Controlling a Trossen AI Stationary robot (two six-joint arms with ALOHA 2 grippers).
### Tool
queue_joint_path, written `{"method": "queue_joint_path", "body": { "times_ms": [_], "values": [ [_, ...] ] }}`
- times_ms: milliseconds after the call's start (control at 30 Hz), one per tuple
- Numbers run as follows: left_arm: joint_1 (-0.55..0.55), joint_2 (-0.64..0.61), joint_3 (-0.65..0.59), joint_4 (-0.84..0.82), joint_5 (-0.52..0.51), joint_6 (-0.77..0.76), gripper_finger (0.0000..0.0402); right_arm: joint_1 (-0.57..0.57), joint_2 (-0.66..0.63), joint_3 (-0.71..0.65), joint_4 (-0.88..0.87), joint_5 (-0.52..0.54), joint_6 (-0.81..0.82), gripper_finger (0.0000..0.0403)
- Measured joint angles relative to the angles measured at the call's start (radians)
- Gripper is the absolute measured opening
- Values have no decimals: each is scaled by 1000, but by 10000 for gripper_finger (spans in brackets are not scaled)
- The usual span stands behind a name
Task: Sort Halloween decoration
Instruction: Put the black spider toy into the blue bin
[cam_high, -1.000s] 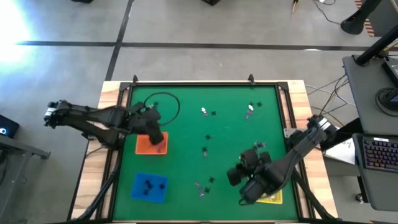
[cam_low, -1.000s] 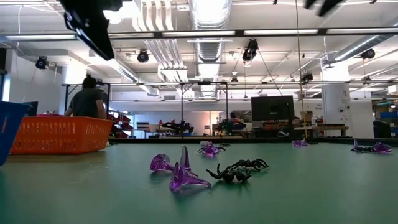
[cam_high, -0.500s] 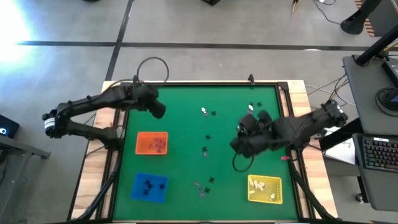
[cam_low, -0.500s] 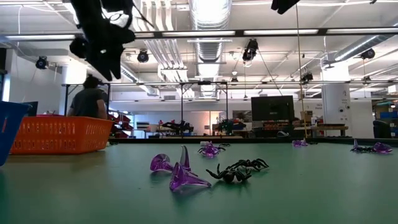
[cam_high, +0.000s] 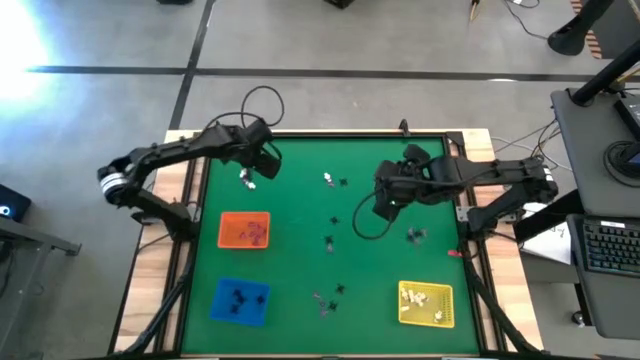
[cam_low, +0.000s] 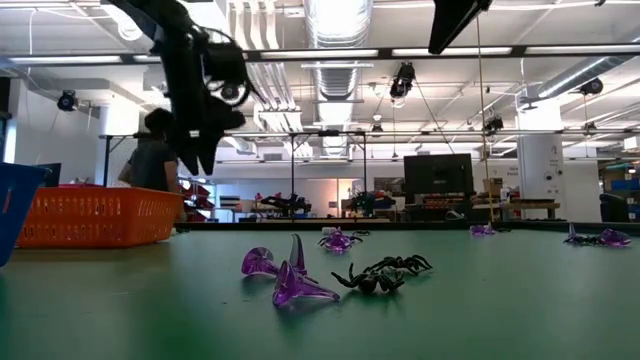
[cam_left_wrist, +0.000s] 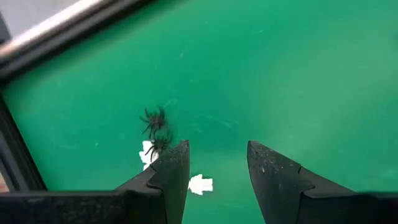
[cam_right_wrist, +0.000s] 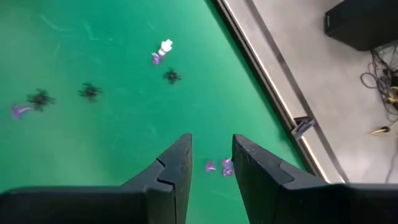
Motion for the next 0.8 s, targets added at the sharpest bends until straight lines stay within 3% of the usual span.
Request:
{"method": "queue_joint_path", "body": {
  "times_ms": [433, 800],
  "values": [
    [131, 216, 0, -51, 54, -90, 144, -71, 0, -5, 92, -25, -127, 107],
    [199, 240, 0, -23, 73, -22, 144, -75, 0, -5, 124, -53, -157, 107]
  ]
}}
